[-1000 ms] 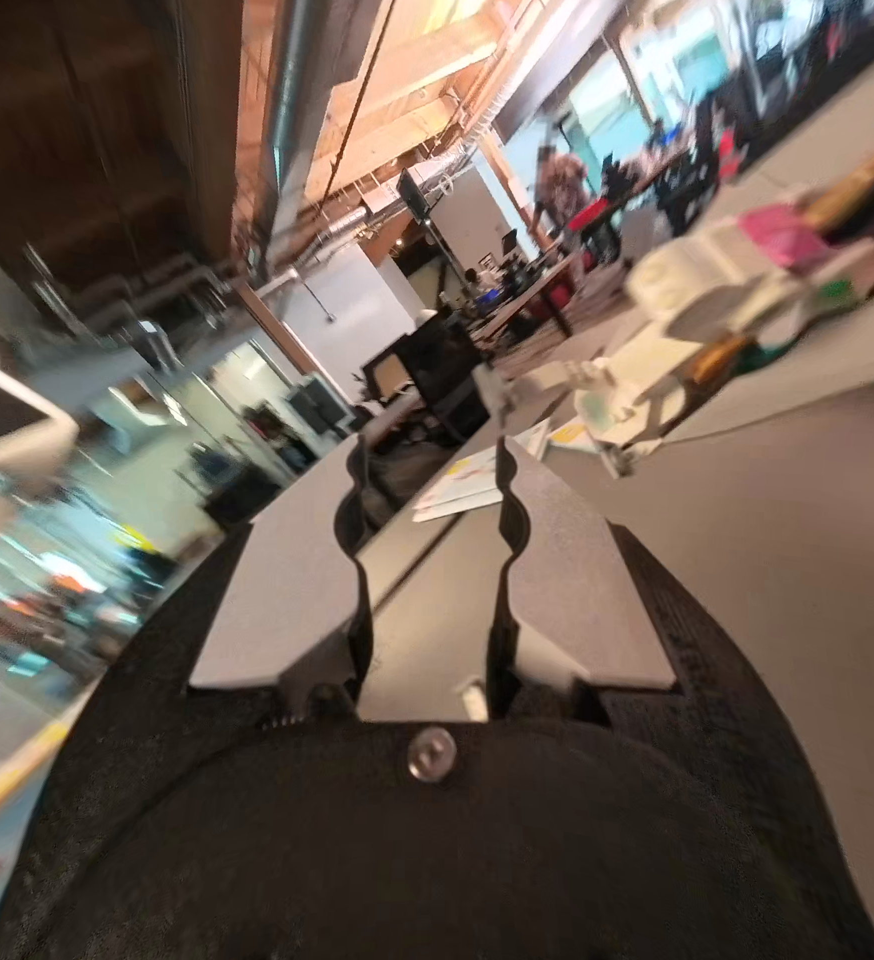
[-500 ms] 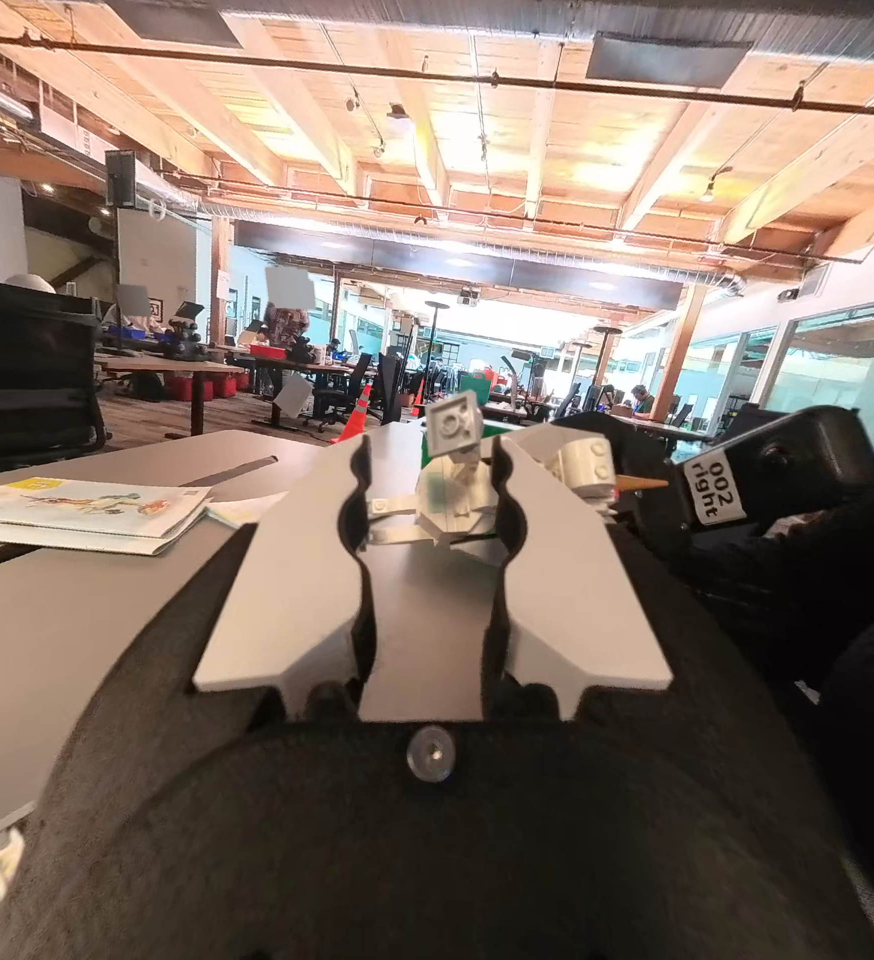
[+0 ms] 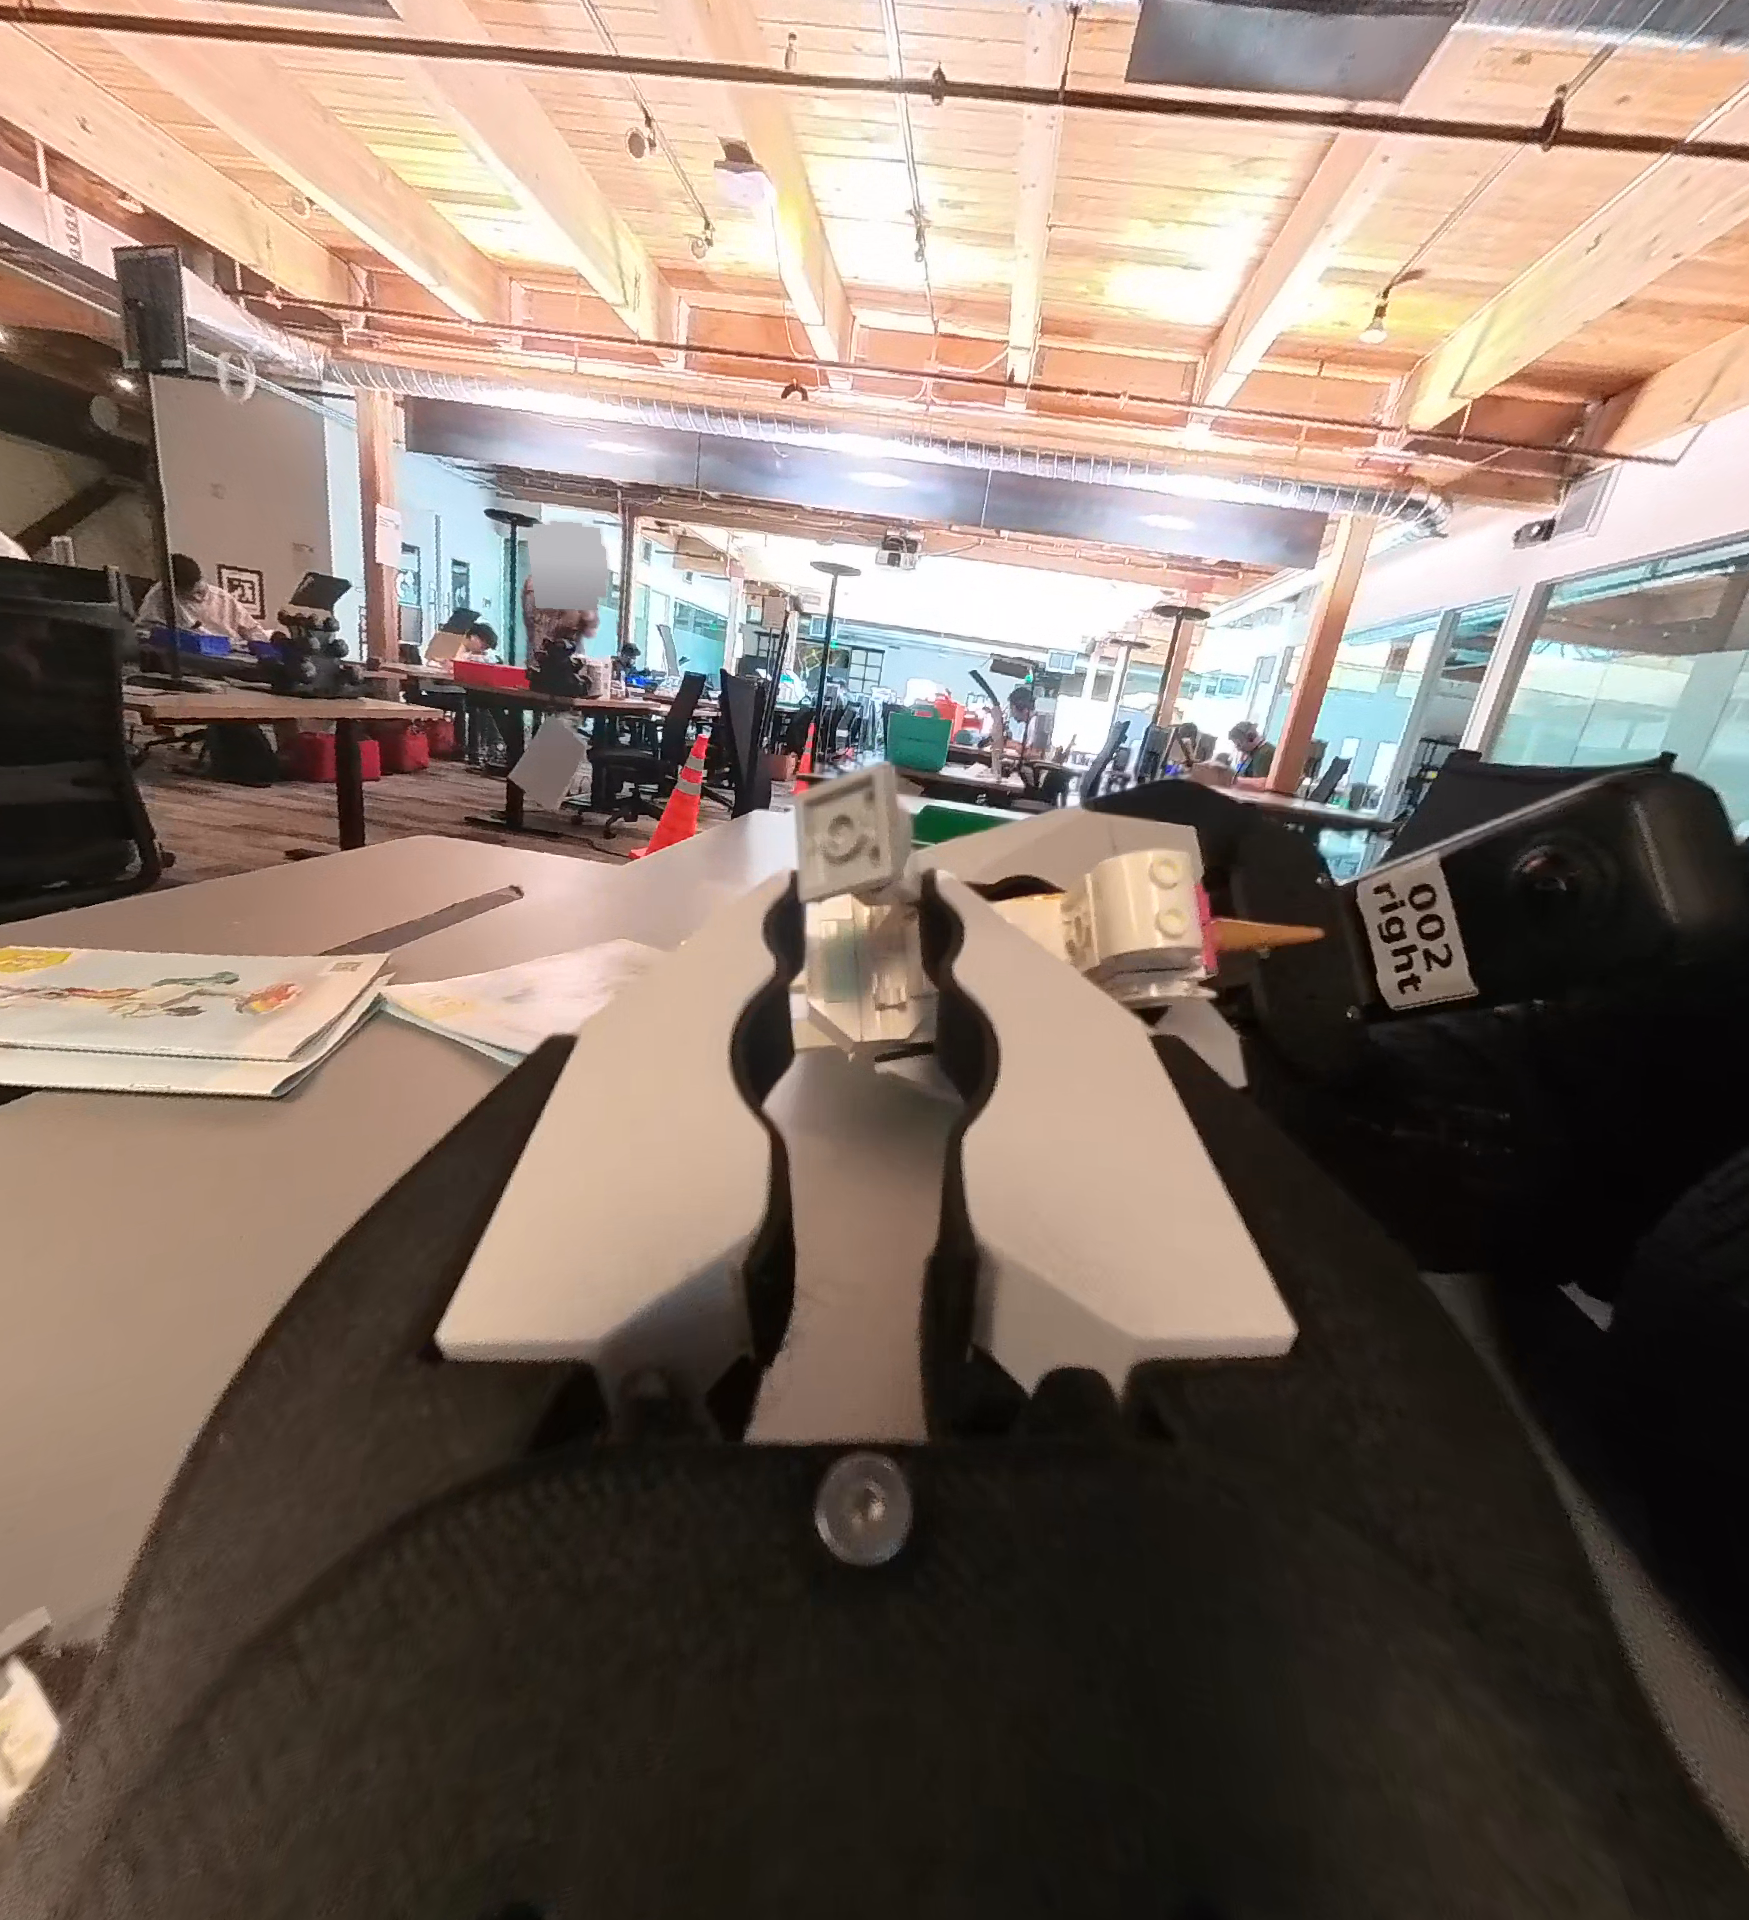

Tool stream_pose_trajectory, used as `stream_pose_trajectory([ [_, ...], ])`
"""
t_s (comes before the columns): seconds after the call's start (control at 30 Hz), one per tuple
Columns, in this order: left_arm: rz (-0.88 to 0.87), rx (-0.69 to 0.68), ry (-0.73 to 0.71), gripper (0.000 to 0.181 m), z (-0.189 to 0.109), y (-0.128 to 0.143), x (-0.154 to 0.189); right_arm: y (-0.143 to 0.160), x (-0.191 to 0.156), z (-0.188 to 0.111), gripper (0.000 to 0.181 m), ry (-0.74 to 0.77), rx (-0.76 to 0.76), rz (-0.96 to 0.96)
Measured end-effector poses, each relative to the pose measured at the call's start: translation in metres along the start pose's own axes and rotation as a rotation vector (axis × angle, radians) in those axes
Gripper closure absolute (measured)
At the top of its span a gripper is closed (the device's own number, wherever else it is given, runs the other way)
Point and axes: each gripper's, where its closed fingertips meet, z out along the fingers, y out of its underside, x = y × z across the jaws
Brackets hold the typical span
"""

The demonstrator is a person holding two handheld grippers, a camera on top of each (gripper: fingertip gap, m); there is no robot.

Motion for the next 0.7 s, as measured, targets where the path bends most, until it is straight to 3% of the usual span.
stream_pose_trajectory([
  [0.47, -0.075, -0.039, 0.024, 0.173, 0.004, 0.004, -0.001, 0.009, 0.002, 0.004, 0.148, 0.063, -0.053, -0.084],
  [0.6, -0.13, -0.034, 0.034, 0.173, 0.005, 0.006, -0.002, 0.009, -0.002, 0.007, 0.13, 0.067, -0.051, -0.112],
  [0.7, -0.162, -0.025, 0.048, 0.174, 0.006, 0.006, -0.001, 0.013, -0.003, 0.009, 0.127, 0.061, -0.074, -0.102],
])
